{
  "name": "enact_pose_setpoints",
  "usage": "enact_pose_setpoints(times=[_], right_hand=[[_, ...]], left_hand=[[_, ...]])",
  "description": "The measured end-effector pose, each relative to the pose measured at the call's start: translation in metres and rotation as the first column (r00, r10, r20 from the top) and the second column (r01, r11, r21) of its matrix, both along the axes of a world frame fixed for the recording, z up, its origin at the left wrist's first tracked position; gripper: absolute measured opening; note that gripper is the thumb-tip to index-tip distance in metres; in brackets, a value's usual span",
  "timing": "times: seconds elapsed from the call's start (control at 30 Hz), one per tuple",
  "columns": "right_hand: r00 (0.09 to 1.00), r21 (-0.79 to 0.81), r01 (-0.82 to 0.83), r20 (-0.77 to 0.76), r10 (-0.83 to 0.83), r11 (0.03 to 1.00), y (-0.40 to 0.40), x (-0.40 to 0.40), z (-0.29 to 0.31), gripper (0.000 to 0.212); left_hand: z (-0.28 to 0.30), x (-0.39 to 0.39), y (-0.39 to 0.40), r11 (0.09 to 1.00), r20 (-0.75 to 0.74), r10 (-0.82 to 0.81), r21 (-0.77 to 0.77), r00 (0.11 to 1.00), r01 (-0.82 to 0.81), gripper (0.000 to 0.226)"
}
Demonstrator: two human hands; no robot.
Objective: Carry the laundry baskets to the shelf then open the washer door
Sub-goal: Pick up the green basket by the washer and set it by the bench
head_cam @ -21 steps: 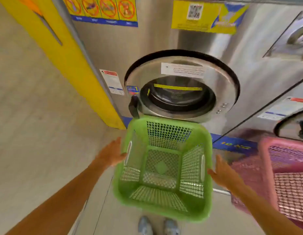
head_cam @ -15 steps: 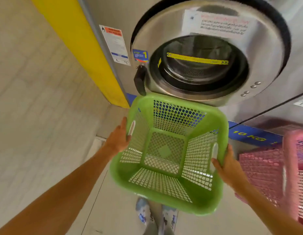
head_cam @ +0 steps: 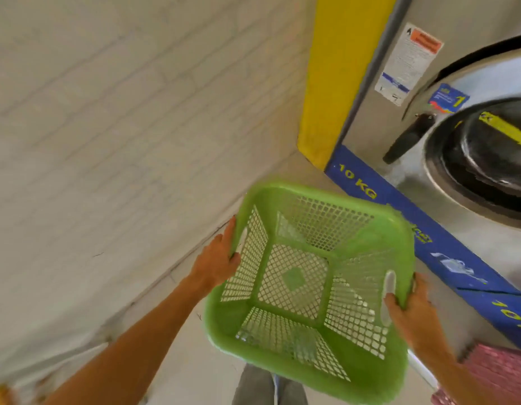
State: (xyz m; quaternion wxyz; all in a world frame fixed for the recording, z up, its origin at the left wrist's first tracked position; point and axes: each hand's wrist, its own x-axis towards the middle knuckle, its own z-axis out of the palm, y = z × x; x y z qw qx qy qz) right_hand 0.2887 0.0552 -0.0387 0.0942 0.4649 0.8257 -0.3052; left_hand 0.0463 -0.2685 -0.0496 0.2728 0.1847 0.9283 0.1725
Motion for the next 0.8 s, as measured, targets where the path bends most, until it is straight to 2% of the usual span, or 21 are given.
enact_pose_setpoints(times=[0.1, 0.2, 0.37, 0.47, 0.53, 0.6, 0.7, 0.8], right_hand=[[0.980, -0.050, -0.187, 0.064, 0.190, 0.981, -0.048, -0.039, -0.014, 0.057], [0.917, -0.084, -0.376, 0.107, 0.383, 0.923, -0.108, -0.076, -0.019, 0.058], [0.712, -0.207, -0.667, 0.106, 0.694, 0.716, -0.223, -0.123, -0.029, 0.056], [0.614, -0.329, -0.707, 0.154, 0.774, 0.626, -0.294, -0.140, -0.050, 0.033], [0.555, -0.361, -0.726, 0.196, 0.809, 0.586, -0.336, -0.148, -0.063, 0.029], [0.502, -0.374, -0.750, 0.215, 0.838, 0.546, -0.378, -0.153, -0.077, 0.030], [0.481, -0.368, -0.758, 0.243, 0.842, 0.539, -0.426, -0.159, -0.093, 0.030], [0.487, -0.355, -0.748, 0.279, 0.828, 0.560, -0.463, -0.161, -0.108, 0.032]], left_hand=[[0.008, 0.025, -0.087, 0.979, 0.004, 0.202, 0.003, 0.979, -0.202, 0.084], [0.004, 0.063, -0.179, 0.920, 0.032, 0.391, -0.018, 0.920, -0.391, 0.086], [-0.010, 0.134, -0.317, 0.802, 0.099, 0.596, -0.009, 0.797, -0.598, 0.099], [-0.023, 0.176, -0.386, 0.729, 0.140, 0.677, 0.000, 0.722, -0.684, 0.103], [-0.028, 0.195, -0.419, 0.697, 0.131, 0.711, -0.001, 0.691, -0.717, 0.099], [-0.039, 0.211, -0.456, 0.651, 0.200, 0.743, 0.006, 0.639, -0.759, 0.096], [-0.071, 0.232, -0.505, 0.638, 0.255, 0.747, -0.016, 0.614, -0.770, 0.108], [-0.127, 0.254, -0.551, 0.597, 0.305, 0.764, 0.000, 0.568, -0.802, 0.114]])
